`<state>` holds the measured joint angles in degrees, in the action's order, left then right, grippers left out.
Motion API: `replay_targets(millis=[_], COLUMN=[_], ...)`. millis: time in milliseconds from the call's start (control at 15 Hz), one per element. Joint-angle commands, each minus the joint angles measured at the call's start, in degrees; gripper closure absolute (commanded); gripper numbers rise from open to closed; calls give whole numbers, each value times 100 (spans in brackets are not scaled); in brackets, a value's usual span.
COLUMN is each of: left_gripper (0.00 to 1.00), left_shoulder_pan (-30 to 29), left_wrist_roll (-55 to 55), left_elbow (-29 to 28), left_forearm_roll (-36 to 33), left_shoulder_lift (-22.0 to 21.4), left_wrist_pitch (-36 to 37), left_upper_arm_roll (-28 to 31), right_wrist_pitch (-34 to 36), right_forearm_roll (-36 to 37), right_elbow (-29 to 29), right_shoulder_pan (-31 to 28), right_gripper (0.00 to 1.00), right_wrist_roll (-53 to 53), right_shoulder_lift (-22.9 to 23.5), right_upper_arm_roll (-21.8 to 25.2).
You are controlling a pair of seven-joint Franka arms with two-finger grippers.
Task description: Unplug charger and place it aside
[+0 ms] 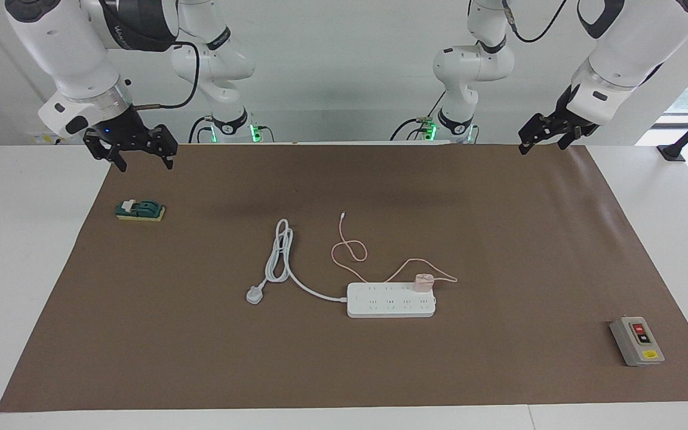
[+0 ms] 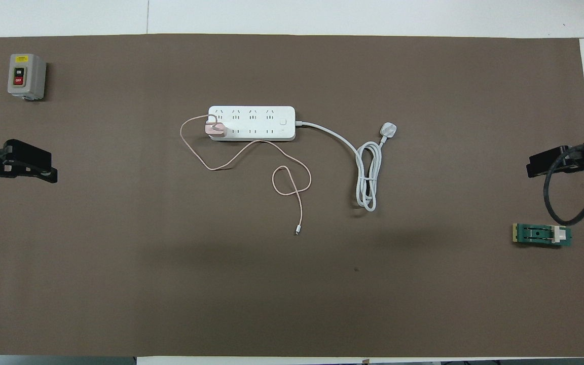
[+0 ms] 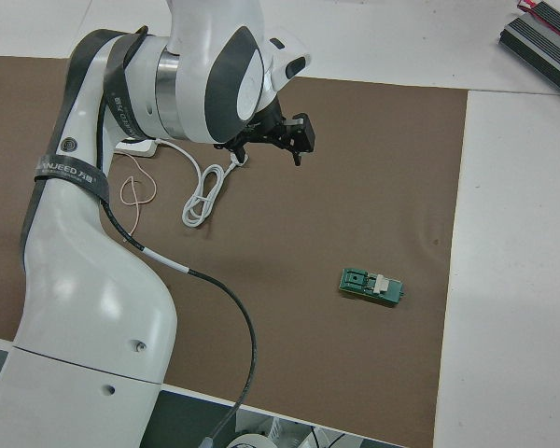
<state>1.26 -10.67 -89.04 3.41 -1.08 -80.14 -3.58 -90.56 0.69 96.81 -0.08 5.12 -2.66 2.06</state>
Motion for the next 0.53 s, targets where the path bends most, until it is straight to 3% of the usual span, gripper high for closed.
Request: replay_targets(millis=[0,467], left_gripper=[0,0], left_shoulder_pan=[-56,-56], left_wrist_roll=[65,65], left_elbow=[-201,-201], left_forearm_roll=[-51,-51], left_shoulder_lift=[-155,-155], left_wrist_pitch=[-107,-107], left_upper_arm_roll=[-38,-29], right_wrist_pitch=[56,-137], right_forearm_roll=[81,89], right_elbow=[93,110], right_shoulder_pan=[-62,-1], right_gripper=[0,0], right_wrist_roll=[-38,-467], right_shoulder_lift=[-129,-129], right_upper_arm_roll=[-56,-56])
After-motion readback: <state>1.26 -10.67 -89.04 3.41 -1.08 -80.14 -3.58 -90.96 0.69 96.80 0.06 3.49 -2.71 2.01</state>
